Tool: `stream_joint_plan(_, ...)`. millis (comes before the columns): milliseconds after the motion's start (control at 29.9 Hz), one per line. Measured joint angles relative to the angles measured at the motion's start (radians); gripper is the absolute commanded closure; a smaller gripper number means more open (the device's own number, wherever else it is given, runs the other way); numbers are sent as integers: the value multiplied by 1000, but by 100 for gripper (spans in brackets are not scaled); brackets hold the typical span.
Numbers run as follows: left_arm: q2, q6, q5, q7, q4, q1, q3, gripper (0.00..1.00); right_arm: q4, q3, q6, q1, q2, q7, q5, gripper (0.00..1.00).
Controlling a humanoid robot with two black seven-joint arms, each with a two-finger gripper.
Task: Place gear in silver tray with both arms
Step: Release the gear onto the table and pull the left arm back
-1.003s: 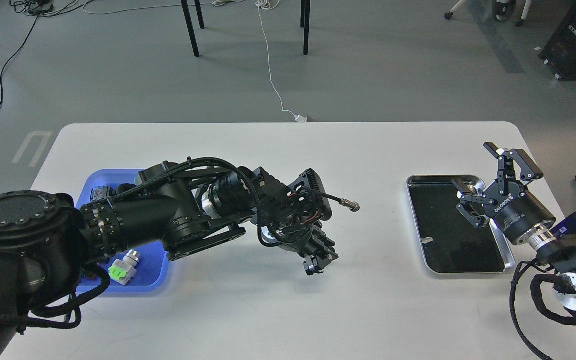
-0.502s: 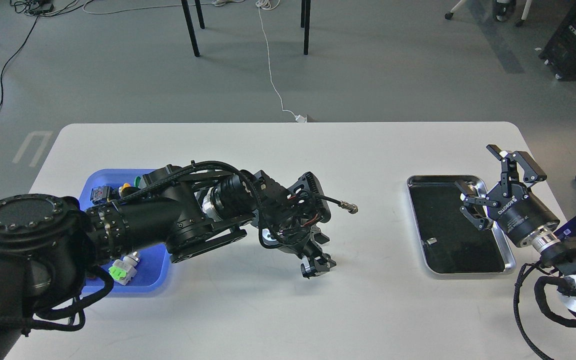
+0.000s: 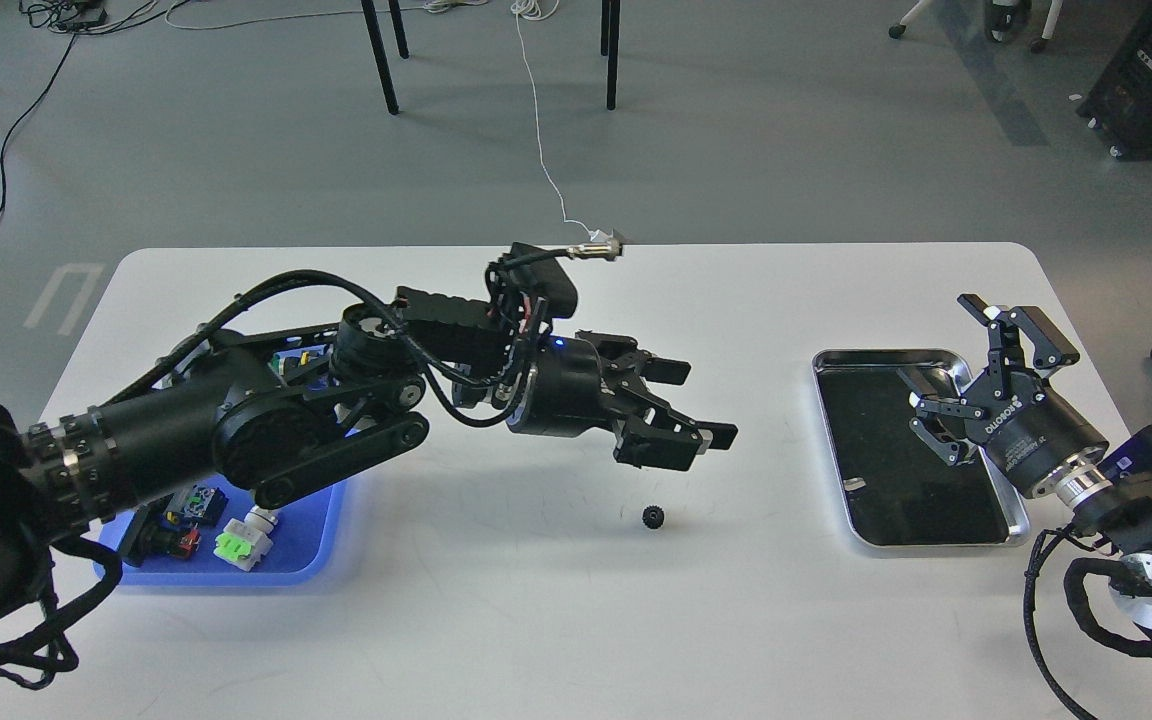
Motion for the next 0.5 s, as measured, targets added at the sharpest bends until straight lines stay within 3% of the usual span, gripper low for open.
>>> stream_joint_plan(134,103,90,-309,0,-82,221,-151,2,84,-25,0,26,-41,0,-215,1)
stream_joint_plan(301,136,125,-425,0,-105,493,-444,2,160,-96,0,154,-104,0,-455,1)
stream_joint_plan(502,101,117,-622,0,-107,723,-738,2,191,-506,-3,537,-144,0,-720,1)
